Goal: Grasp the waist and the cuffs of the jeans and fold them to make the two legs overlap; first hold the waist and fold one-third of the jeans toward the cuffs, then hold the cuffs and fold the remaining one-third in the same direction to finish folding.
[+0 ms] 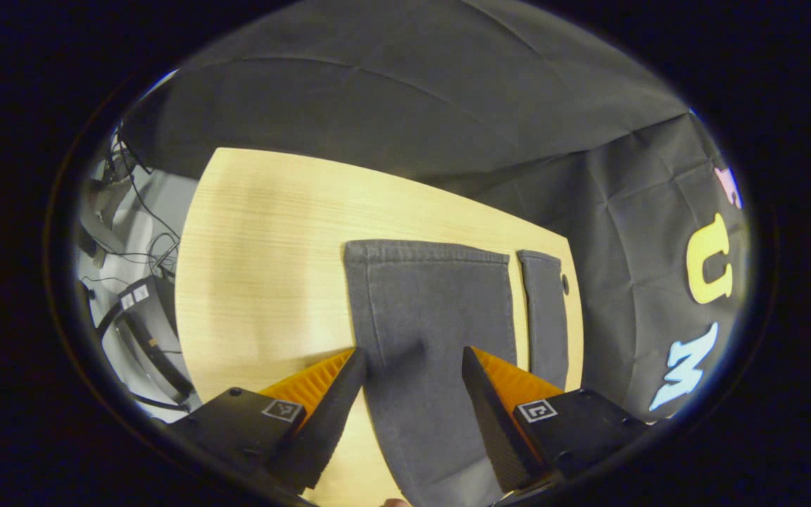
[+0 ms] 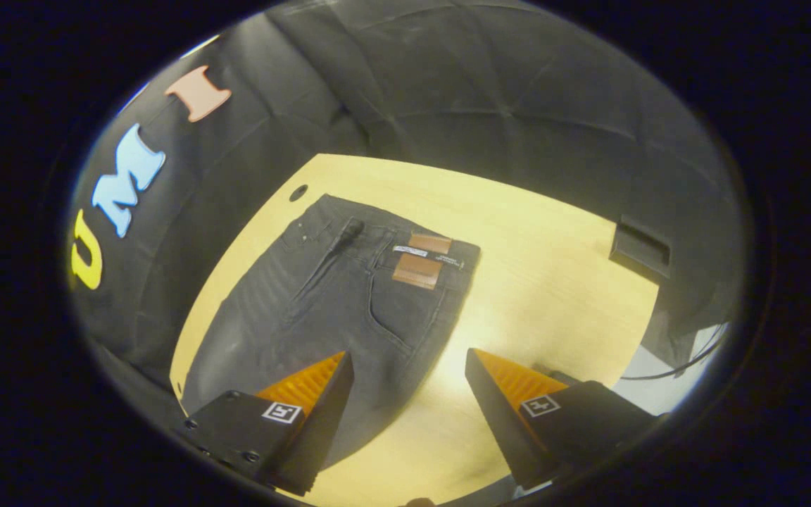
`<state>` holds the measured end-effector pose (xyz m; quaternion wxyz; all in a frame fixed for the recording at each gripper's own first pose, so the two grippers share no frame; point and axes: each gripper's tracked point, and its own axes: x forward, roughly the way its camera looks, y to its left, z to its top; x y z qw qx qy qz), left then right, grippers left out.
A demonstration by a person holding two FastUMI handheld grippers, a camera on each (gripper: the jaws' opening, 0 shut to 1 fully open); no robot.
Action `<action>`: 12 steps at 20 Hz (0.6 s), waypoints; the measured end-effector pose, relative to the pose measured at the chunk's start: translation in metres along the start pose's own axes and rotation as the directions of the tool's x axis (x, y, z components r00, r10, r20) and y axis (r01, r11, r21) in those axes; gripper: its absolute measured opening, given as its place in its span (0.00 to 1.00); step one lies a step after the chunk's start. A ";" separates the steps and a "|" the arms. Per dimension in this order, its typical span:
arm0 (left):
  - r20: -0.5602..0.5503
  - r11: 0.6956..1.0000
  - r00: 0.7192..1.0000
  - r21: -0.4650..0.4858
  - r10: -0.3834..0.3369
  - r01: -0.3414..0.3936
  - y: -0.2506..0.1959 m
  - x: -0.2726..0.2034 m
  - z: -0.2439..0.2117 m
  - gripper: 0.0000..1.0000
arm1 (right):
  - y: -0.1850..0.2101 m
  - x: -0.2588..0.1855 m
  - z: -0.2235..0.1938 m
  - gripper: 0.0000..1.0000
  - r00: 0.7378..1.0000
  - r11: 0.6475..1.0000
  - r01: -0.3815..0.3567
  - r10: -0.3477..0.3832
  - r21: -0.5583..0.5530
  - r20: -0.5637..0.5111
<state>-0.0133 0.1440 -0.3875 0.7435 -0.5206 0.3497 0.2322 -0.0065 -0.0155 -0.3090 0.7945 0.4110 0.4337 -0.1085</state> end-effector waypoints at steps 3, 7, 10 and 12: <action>-0.005 0.999 0.999 -0.024 -0.049 0.049 -0.013 0.009 -0.004 0.91 | -0.004 0.012 -0.003 0.97 1.000 0.995 -0.006 0.008 0.095 -0.020; -0.019 0.995 0.996 -0.049 -0.091 0.090 -0.017 0.017 -0.007 0.91 | 0.006 0.025 -0.007 0.95 0.998 0.985 -0.043 0.050 0.167 -0.042; -0.043 0.992 0.992 -0.053 -0.121 0.118 -0.026 0.025 -0.015 0.87 | 0.026 0.038 -0.009 1.00 0.995 0.986 -0.068 0.077 0.154 -0.059; -0.070 0.991 0.989 -0.046 -0.132 0.128 -0.030 0.030 -0.023 0.81 | 0.030 0.042 -0.010 0.89 0.996 0.994 -0.053 0.060 0.097 -0.069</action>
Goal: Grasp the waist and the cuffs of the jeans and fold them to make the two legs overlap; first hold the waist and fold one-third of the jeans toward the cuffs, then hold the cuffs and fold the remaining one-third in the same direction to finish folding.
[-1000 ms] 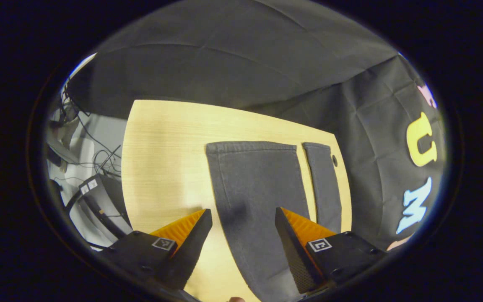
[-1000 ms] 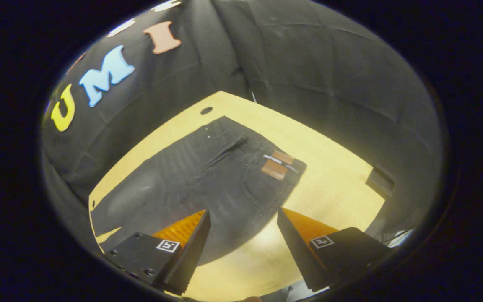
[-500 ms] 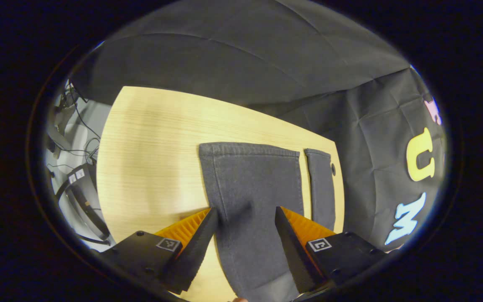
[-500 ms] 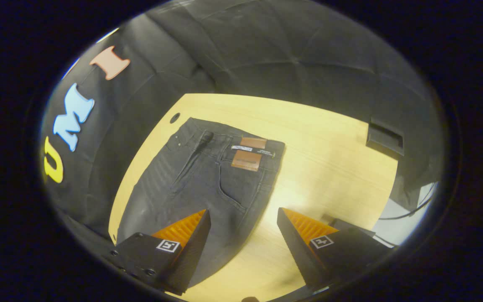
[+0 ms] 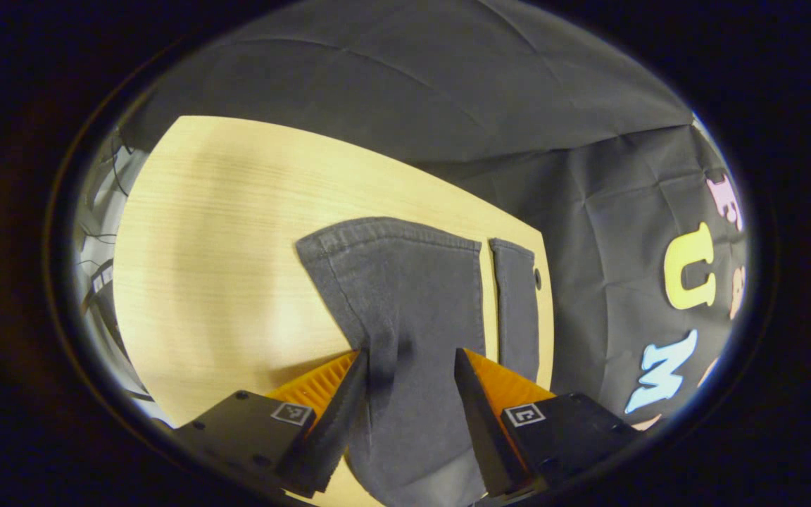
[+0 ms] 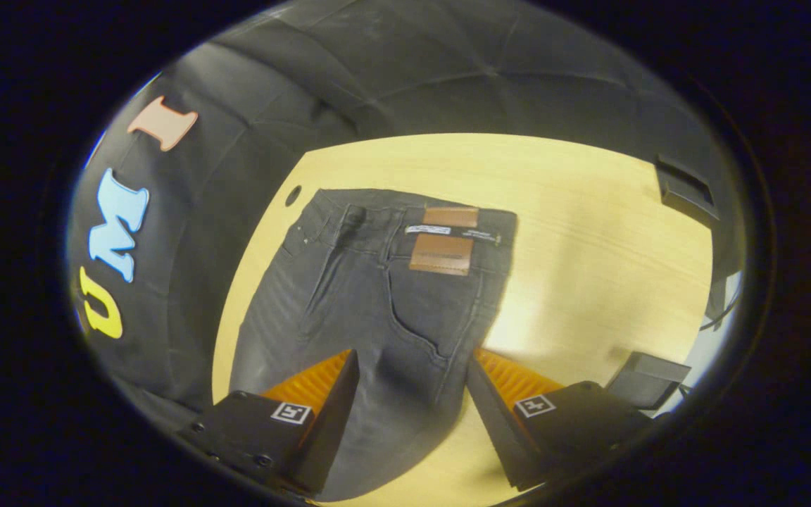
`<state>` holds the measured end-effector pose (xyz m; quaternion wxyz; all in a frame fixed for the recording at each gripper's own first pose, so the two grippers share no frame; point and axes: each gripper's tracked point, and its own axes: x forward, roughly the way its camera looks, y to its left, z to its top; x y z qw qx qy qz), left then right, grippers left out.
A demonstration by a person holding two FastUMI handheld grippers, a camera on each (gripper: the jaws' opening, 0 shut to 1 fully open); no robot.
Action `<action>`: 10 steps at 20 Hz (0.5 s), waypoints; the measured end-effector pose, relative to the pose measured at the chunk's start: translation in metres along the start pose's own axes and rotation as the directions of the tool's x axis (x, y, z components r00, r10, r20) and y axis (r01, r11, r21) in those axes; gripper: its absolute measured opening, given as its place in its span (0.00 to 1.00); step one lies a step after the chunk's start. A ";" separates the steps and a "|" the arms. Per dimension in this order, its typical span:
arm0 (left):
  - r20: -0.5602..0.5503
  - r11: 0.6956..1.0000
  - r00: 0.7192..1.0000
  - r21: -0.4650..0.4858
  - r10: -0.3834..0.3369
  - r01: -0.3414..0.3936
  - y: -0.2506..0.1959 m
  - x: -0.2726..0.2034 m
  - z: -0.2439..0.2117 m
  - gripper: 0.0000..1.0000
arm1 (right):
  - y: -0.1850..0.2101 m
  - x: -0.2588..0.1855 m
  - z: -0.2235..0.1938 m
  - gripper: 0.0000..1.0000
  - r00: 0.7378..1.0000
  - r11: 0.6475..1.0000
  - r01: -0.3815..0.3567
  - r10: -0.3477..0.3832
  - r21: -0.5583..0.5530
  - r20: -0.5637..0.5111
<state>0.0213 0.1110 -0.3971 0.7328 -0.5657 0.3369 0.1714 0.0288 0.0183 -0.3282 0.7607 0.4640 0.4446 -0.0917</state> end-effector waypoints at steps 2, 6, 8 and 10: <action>-0.010 1.000 1.000 0.012 0.004 -0.004 -0.004 0.000 -0.007 0.81 | -0.002 0.005 -0.001 0.77 1.000 0.999 0.029 -0.030 -0.043 -0.011; -0.019 0.999 0.999 -0.001 0.037 -0.037 0.006 0.007 -0.009 0.66 | -0.008 0.004 0.002 0.38 0.999 0.999 0.046 -0.046 -0.005 -0.023; -0.026 0.998 0.998 -0.028 0.050 -0.050 0.014 0.012 -0.010 0.49 | -0.011 0.004 0.001 0.24 0.999 0.999 0.023 -0.022 0.038 -0.033; -0.036 0.997 0.998 -0.059 0.043 -0.045 0.018 0.007 -0.011 0.27 | -0.013 0.004 0.001 0.18 0.999 0.998 -0.004 0.007 0.062 -0.044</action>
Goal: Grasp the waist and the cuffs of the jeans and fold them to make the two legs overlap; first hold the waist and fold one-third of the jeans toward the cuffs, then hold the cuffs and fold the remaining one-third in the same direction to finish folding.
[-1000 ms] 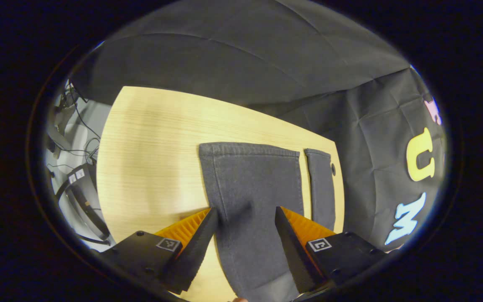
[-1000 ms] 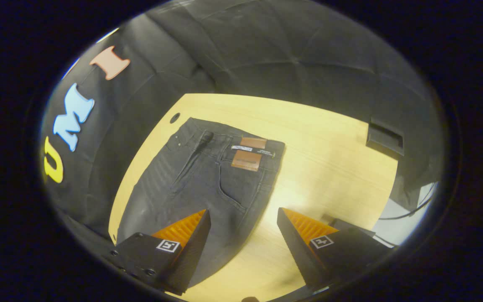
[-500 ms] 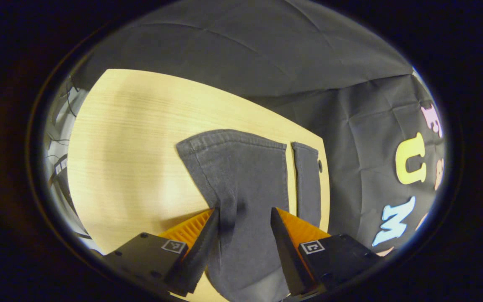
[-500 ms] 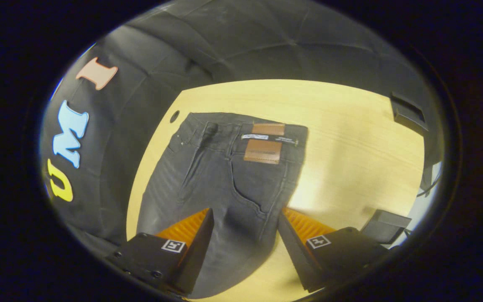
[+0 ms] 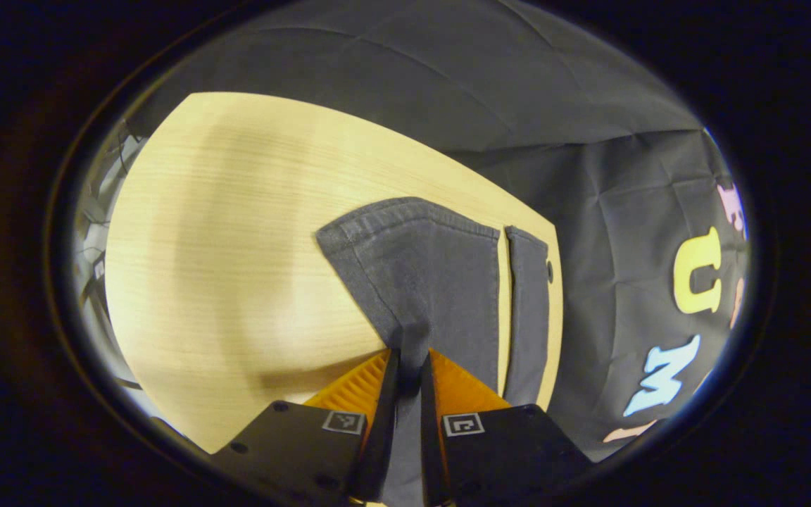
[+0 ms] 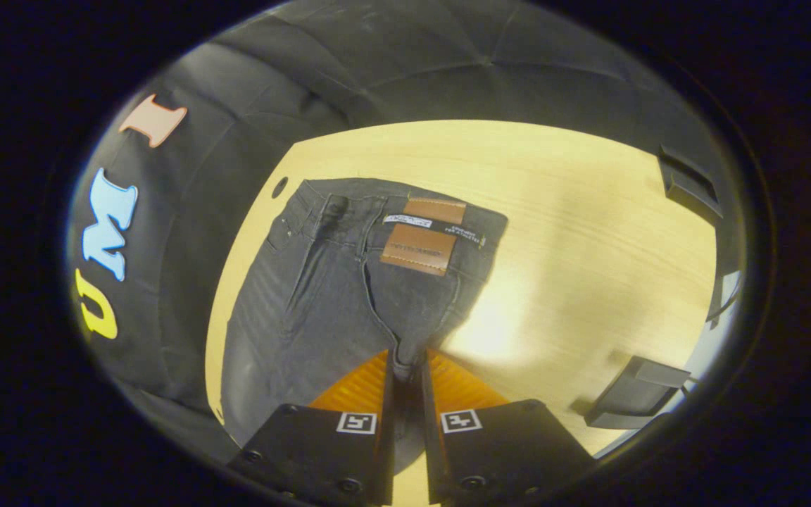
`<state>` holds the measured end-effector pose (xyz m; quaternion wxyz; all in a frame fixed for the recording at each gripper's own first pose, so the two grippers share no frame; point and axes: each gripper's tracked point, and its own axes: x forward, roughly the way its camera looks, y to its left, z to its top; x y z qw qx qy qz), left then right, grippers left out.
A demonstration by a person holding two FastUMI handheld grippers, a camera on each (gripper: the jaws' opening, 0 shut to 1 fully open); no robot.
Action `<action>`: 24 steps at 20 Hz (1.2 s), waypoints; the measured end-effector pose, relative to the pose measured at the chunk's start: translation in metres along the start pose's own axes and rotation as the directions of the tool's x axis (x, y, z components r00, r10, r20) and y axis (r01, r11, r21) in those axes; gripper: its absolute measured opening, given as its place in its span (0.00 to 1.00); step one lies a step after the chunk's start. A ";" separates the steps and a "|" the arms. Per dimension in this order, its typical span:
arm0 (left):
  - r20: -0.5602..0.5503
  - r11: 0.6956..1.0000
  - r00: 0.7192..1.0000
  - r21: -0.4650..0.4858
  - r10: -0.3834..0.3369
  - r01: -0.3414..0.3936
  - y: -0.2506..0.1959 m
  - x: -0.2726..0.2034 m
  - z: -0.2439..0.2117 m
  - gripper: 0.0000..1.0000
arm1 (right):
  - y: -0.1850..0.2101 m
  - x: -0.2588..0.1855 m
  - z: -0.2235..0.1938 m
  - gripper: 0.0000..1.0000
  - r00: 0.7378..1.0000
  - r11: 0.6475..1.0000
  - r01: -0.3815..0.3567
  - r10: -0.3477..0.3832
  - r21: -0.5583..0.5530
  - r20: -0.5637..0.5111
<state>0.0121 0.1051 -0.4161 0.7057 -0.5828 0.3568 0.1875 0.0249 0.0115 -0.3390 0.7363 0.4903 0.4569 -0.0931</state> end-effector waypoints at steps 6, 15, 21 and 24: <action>-0.049 0.999 0.998 -0.025 0.026 -0.028 -0.002 -0.019 -0.006 0.13 | 0.013 -0.015 0.004 0.05 0.990 0.994 -0.113 0.112 -0.010 -0.083; -0.102 0.985 0.994 -0.168 -0.050 0.032 -0.081 -0.061 -0.013 0.14 | 0.096 -0.071 0.044 0.05 0.861 0.897 -0.438 0.400 -0.061 -0.313; -0.143 0.950 0.985 -0.309 -0.092 0.044 -0.152 -0.062 -0.005 0.14 | 0.175 -0.074 0.095 0.04 0.787 0.842 -0.538 0.489 -0.029 -0.377; -0.159 0.947 0.985 -0.319 -0.073 0.018 -0.184 -0.036 -0.004 0.13 | 0.202 -0.055 0.110 0.04 0.788 0.850 -0.526 0.480 -0.016 -0.386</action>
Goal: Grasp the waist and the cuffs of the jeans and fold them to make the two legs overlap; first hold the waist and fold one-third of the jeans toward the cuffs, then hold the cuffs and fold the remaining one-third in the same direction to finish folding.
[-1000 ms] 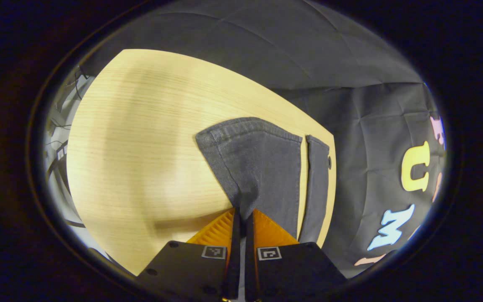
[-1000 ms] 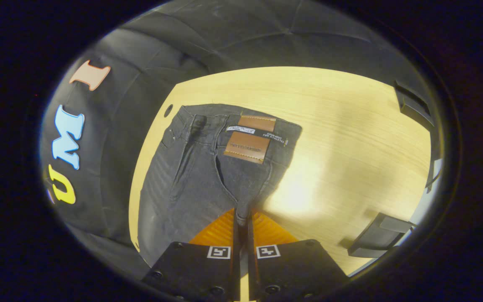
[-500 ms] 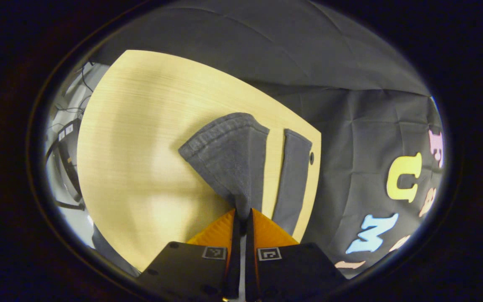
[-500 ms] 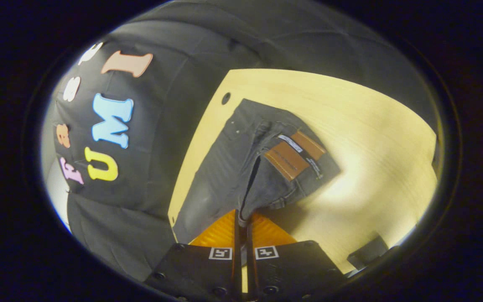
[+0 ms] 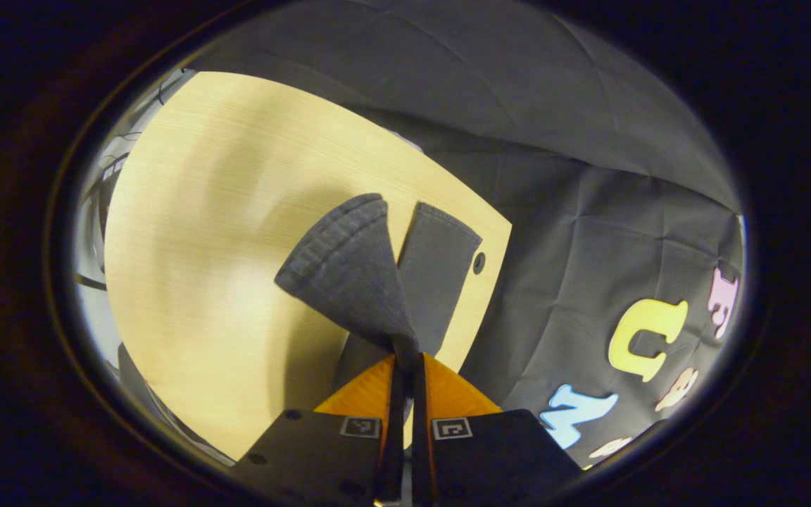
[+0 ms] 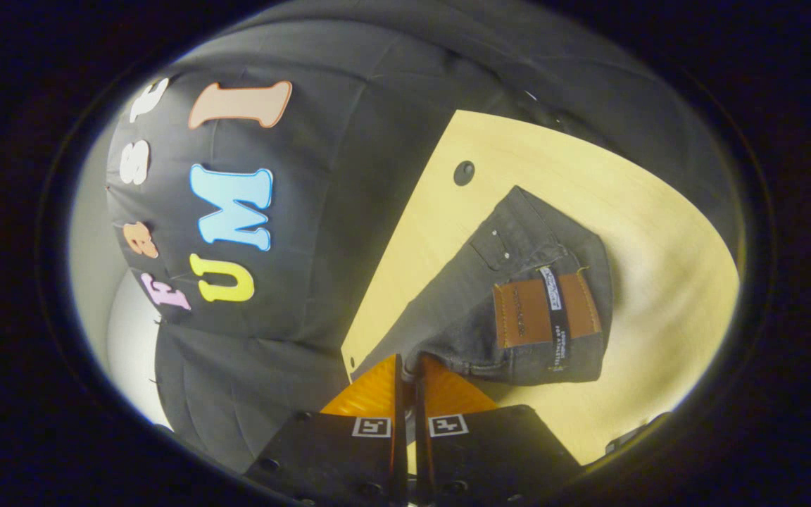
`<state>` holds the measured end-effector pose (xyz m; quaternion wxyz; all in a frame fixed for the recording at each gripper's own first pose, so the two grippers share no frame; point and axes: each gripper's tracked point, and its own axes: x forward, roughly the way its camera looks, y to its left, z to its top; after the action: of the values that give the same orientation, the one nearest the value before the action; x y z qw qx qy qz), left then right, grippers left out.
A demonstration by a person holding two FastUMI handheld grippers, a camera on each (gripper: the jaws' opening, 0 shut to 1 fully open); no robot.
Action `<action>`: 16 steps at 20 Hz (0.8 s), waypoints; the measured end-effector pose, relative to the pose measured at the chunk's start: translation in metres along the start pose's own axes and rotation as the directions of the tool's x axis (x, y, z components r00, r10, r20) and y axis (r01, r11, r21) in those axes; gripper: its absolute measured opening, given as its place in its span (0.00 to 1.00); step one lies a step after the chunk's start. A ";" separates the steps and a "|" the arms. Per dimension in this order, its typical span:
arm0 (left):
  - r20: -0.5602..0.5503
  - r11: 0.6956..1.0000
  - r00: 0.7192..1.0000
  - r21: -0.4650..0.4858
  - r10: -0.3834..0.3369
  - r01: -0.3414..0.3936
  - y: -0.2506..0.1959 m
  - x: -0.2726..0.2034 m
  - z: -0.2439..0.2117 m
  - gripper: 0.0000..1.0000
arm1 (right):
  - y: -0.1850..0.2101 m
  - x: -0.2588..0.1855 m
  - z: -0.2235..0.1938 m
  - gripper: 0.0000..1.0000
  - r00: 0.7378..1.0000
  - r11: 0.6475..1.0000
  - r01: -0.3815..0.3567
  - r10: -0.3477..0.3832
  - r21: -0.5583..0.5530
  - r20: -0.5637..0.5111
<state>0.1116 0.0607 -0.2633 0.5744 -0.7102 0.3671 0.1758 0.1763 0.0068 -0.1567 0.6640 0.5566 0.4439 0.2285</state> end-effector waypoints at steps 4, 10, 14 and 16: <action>-0.019 0.999 1.000 0.042 0.014 -0.013 -0.052 0.057 -0.019 0.13 | -0.006 0.030 0.037 0.04 0.999 0.998 0.039 -0.039 0.040 -0.007; -0.024 0.978 0.998 0.201 0.063 -0.057 -0.088 0.156 -0.030 0.13 | -0.022 0.097 0.080 0.04 0.996 0.992 0.072 -0.077 0.106 0.039; -0.024 0.949 0.995 0.304 0.094 -0.082 -0.088 0.207 -0.034 0.13 | -0.049 0.137 0.091 0.04 0.988 0.990 0.111 -0.119 0.081 0.102; -0.025 0.928 0.993 0.360 0.114 -0.097 -0.085 0.223 -0.042 0.13 | -0.057 0.148 0.090 0.04 0.981 0.989 0.137 -0.144 0.061 0.130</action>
<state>0.3151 -0.0443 -0.3428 0.6753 -0.5768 0.4434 0.1206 0.3161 0.0609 -0.2617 0.6920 0.5551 0.4424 0.1318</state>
